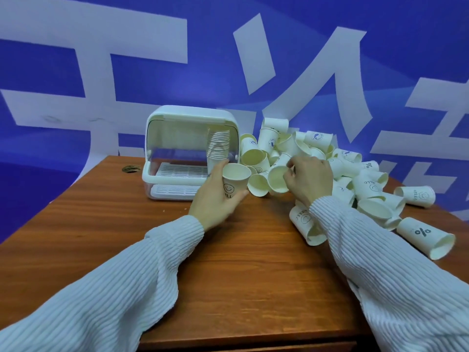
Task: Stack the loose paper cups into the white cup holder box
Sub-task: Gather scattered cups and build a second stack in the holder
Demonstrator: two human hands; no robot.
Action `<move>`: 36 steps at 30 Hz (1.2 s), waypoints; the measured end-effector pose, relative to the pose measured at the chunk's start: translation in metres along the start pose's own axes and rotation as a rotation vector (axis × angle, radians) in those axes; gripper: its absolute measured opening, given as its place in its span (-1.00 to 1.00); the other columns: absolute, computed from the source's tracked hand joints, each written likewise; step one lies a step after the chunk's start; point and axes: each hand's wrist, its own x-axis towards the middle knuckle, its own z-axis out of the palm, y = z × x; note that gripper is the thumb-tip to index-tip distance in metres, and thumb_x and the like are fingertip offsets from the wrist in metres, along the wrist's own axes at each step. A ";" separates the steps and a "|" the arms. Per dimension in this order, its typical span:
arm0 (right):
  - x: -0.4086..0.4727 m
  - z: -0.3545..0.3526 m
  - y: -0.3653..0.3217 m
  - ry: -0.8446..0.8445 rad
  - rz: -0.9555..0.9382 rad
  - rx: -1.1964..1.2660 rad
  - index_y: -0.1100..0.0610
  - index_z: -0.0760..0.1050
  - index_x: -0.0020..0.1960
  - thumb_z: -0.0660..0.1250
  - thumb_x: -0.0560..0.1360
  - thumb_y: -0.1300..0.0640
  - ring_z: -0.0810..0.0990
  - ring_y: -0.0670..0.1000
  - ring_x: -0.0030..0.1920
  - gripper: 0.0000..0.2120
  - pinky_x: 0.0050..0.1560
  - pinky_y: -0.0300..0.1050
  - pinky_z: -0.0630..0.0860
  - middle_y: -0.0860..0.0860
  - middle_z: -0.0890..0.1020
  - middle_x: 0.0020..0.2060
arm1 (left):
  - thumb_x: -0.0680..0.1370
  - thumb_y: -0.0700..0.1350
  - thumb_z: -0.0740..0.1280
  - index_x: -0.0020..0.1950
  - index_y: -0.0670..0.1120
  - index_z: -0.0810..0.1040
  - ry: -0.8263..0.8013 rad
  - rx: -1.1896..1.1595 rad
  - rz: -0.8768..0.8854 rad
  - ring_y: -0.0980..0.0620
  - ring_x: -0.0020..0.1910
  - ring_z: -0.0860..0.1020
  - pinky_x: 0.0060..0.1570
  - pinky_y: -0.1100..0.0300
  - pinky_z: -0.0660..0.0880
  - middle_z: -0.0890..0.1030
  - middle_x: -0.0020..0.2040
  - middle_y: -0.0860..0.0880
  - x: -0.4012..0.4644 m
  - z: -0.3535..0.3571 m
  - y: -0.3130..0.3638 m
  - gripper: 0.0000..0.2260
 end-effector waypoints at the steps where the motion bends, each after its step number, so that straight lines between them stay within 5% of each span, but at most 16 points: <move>1: 0.003 -0.007 -0.006 0.040 0.055 0.089 0.03 0.63 0.04 0.29 0.51 0.02 0.62 0.12 -0.07 -0.81 0.12 0.08 0.46 -0.03 0.68 -0.19 | 0.49 0.18 0.48 0.59 0.10 0.13 0.030 0.007 -0.002 -0.05 0.37 0.49 0.33 -0.05 0.48 0.48 0.45 -0.01 0.001 -0.003 0.000 -0.21; 6: 0.022 -0.023 -0.050 -0.009 0.263 0.493 -0.06 0.54 0.09 0.26 0.53 -0.02 0.57 0.06 -0.11 -0.82 -0.08 -0.02 0.48 -0.11 0.62 -0.22 | 0.48 0.12 0.50 0.57 0.08 0.16 0.216 -0.017 -0.036 -0.07 0.35 0.48 0.30 -0.13 0.50 0.48 0.42 -0.03 0.010 -0.025 -0.007 -0.22; 11: 0.045 -0.001 -0.097 -0.164 0.306 0.641 -0.11 0.53 0.01 0.25 0.45 -0.08 0.65 0.09 -0.02 -0.83 0.04 0.03 0.59 -0.03 0.71 -0.17 | 0.49 0.14 0.53 0.56 0.04 0.22 0.326 -0.077 -0.098 0.00 0.35 0.47 0.33 0.01 0.49 0.48 0.41 0.00 0.017 -0.043 -0.021 -0.24; 18: 0.058 0.026 -0.128 -0.317 0.305 0.501 0.00 0.68 0.04 0.28 0.51 0.08 0.63 0.16 0.05 -0.78 -0.09 -0.07 0.45 0.05 0.70 -0.02 | 0.53 0.09 0.50 0.58 -0.02 0.24 0.354 -0.106 -0.123 0.12 0.26 0.39 0.19 0.25 0.36 0.40 0.28 0.12 0.023 -0.060 -0.028 -0.28; 27: 0.051 0.043 -0.129 -0.456 0.193 0.411 0.03 0.64 -0.06 0.29 0.59 -0.01 0.62 0.06 -0.09 -0.81 -0.06 -0.02 0.60 0.01 0.66 -0.17 | 0.52 0.14 0.51 0.57 -0.01 0.30 0.344 -0.030 -0.100 0.01 0.36 0.49 0.36 0.01 0.48 0.52 0.42 0.01 0.040 -0.060 -0.032 -0.29; 32: 0.037 0.033 -0.114 -0.345 0.226 0.482 -0.07 0.59 0.23 0.24 0.55 -0.18 0.61 0.11 0.14 -0.65 0.08 -0.01 0.49 -0.01 0.65 0.13 | 0.50 0.09 0.53 0.56 -0.01 0.32 0.324 -0.053 -0.089 0.01 0.37 0.47 0.36 0.00 0.48 0.50 0.43 0.00 0.055 -0.043 -0.020 -0.29; 36: 0.023 0.031 -0.093 -0.346 0.246 0.572 -0.13 0.57 0.17 0.23 0.51 -0.21 0.61 0.13 0.16 -0.68 0.20 0.07 0.53 -0.01 0.68 0.12 | 0.50 0.07 0.52 0.58 -0.02 0.29 0.253 0.023 -0.077 -0.06 0.42 0.44 0.38 0.02 0.40 0.45 0.49 -0.03 0.074 -0.029 -0.009 -0.27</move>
